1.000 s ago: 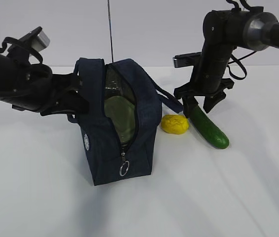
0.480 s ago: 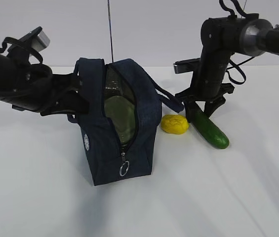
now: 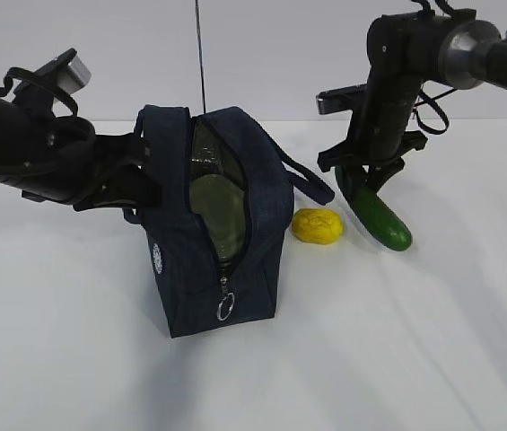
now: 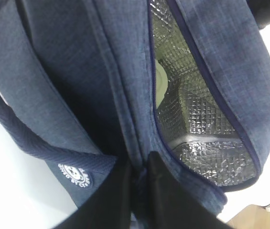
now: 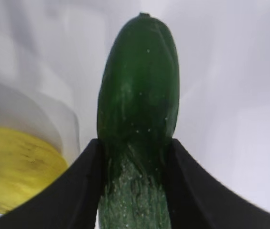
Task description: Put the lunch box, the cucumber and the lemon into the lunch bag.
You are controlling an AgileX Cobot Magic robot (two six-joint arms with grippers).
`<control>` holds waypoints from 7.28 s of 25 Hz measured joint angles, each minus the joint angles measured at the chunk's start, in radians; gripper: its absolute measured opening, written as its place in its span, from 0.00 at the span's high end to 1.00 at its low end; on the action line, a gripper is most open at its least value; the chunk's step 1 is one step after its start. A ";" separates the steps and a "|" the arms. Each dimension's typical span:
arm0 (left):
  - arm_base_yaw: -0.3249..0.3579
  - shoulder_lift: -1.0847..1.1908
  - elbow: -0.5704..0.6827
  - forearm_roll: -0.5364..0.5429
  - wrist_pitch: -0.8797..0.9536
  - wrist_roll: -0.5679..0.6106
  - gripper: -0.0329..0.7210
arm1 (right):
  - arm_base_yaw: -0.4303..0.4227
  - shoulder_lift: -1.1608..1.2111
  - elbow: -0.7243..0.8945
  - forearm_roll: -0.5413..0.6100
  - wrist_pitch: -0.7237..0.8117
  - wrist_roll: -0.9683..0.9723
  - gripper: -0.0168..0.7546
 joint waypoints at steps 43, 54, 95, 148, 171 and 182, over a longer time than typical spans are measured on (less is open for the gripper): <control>0.000 0.000 0.000 -0.019 0.038 0.000 0.93 | 0.118 -0.273 0.113 0.818 0.015 -0.132 0.61; 0.001 0.000 0.000 -0.032 0.040 0.000 0.93 | 0.118 -0.162 0.114 0.821 -0.005 -0.122 0.61; 0.001 0.000 0.000 0.027 0.042 0.000 0.93 | 0.112 -0.435 0.168 0.236 0.022 -0.291 0.36; 0.229 0.000 0.000 0.154 0.120 0.000 0.93 | -0.077 -0.166 0.314 0.523 -0.131 -1.339 0.29; 0.229 0.000 0.000 0.154 0.120 0.000 0.93 | -0.075 -0.121 0.312 0.560 -0.168 -1.341 0.25; 0.229 0.000 0.000 0.156 0.120 0.000 0.93 | -0.074 -0.093 0.312 0.577 -0.163 -1.344 0.25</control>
